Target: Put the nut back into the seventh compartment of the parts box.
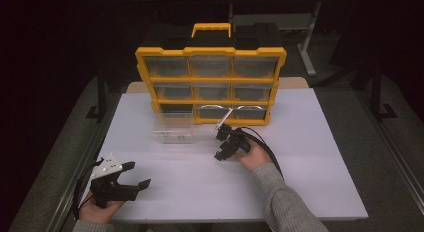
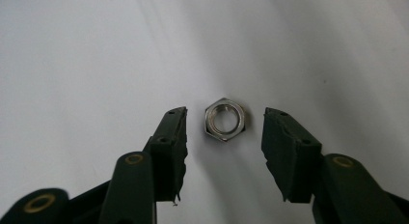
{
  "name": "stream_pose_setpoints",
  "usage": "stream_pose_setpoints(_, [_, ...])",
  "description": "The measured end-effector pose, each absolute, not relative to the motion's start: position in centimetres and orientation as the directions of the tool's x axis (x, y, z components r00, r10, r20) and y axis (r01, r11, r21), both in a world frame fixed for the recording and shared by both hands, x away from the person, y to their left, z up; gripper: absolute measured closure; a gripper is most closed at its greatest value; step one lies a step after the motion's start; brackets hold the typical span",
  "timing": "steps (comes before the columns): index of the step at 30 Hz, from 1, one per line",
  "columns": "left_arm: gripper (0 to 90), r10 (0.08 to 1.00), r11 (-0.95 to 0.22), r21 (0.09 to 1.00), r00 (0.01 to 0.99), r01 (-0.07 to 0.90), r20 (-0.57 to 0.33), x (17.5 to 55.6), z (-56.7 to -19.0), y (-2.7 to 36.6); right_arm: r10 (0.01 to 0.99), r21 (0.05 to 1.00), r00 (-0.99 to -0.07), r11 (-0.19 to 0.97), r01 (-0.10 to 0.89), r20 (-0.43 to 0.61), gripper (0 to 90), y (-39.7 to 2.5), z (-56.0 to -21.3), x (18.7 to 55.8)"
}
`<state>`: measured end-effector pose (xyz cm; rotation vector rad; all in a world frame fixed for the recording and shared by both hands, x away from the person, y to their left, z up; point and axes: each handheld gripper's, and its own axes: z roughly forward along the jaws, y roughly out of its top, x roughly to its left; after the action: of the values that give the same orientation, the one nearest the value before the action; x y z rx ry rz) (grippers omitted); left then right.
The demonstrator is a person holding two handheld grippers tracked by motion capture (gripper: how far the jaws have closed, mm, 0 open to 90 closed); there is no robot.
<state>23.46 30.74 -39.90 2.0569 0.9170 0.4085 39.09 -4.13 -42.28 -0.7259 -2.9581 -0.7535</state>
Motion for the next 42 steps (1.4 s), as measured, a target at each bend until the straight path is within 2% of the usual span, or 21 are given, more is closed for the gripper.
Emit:
stream_pose_setpoints(22, [17.0, 0.734, -0.392, 0.794, 0.678, 0.465, -0.035, 23.5, -39.9, 30.8, 0.421, 0.461, -0.905, 0.791, 0.402, 0.066, 67.8, -3.6, -42.8, 39.0])
stream_pose_setpoints(34, [17.0, 0.732, -0.395, 0.793, 0.68, 0.463, -0.033, 23.5, -39.9, 30.9, 0.427, 0.471, -0.895, 0.768, 0.434, 0.127, 69.1, -4.1, -42.5, 39.6])
stream_pose_setpoints(42, [17.0, 0.736, -0.384, 0.799, 0.676, 0.462, -0.037, 23.5, -39.9, 30.9, 0.423, 0.486, -0.895, 0.758, 0.435, 0.141, 69.1, -4.4, -40.8, 40.0])
